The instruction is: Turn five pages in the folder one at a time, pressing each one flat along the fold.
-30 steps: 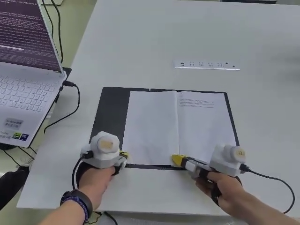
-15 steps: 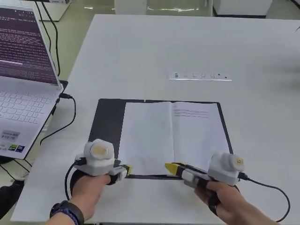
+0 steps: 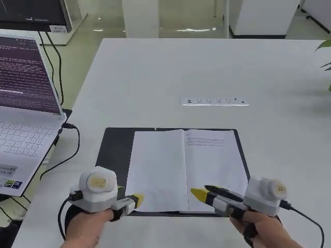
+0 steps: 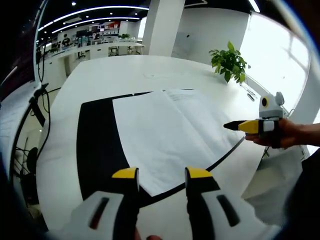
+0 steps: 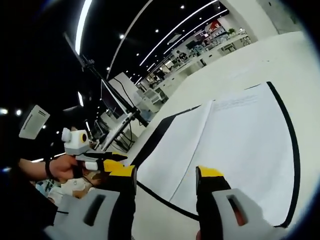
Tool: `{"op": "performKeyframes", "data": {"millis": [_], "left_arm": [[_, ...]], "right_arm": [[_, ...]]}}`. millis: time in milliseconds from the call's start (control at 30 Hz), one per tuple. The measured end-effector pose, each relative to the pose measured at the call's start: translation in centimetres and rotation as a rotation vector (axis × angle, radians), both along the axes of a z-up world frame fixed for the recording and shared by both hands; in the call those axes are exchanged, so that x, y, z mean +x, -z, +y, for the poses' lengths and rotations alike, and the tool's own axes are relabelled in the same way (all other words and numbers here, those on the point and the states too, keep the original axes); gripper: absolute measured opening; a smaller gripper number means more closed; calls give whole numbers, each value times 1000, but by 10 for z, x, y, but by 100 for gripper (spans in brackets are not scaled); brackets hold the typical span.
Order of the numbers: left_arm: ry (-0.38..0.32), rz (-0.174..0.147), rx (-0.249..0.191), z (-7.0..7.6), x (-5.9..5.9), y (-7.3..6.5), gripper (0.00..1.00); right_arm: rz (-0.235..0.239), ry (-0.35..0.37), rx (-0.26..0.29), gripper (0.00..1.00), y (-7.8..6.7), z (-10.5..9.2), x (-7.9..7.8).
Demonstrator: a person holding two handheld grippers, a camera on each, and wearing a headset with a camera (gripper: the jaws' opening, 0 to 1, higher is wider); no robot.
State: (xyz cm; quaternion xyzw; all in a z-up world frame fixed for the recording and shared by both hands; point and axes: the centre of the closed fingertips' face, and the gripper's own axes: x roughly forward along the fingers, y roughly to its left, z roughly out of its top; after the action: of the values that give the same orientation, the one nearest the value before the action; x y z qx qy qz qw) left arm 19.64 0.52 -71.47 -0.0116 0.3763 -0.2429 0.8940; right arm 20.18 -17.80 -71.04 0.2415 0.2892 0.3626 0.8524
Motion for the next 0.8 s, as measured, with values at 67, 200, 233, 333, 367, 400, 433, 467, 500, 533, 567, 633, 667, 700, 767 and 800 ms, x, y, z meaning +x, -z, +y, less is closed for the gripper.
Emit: {"op": "performKeyframes", "data": {"millis": [67, 200, 233, 333, 367, 400, 433, 467, 500, 533, 567, 633, 667, 700, 767, 800], "left_arm": [[9, -14, 6, 1, 1, -7, 37], [72, -55, 34, 0, 1, -18, 42], [85, -63, 43, 0, 0, -20, 43], [111, -86, 54, 0, -3, -27, 46], [120, -96, 54, -1, -5, -30, 48], [125, -102, 53, -1, -6, -33, 49], [129, -109, 52, -1, -7, -35, 50], [132, -113, 52, 0, -7, -37, 52], [134, -116, 53, 0, -8, -38, 53], [134, -119, 59, 1, -9, -40, 55], [135, -122, 64, 2, -10, -42, 57], [133, -132, 63, 4, -11, -47, 58], [130, -138, 63, 6, -12, -49, 59], [129, -141, 63, 7, -12, -51, 60], [127, -153, 65, 8, -14, -54, 62], [127, -157, 67, 9, -14, -55, 63]], "right_arm": [[-21, -5, -13, 48, -5, -6, 1], [-66, -33, -58, 52, -14, -17, -1], [-79, -49, -74, 54, -15, -19, -2], [-116, -62, -103, 55, -24, -27, -4], [-123, -59, -104, 56, -27, -29, -3], [-130, -55, -106, 56, -29, -31, -3], [-140, -51, -111, 57, -31, -35, -2], [-154, -49, -121, 57, -33, -39, 0], [-160, -47, -126, 58, -35, -40, 0], [-169, -47, -133, 58, -38, -43, 0], [-173, -48, -136, 60, -39, -43, 0], [-185, -50, -152, 63, -43, -45, -2], [-191, -54, -164, 65, -44, -46, -3], [-202, -63, -184, 66, -45, -48, -5], [-205, -61, -187, 66, -45, -50, -9], [-203, -56, -185, 66, -44, -51, -10]]}}
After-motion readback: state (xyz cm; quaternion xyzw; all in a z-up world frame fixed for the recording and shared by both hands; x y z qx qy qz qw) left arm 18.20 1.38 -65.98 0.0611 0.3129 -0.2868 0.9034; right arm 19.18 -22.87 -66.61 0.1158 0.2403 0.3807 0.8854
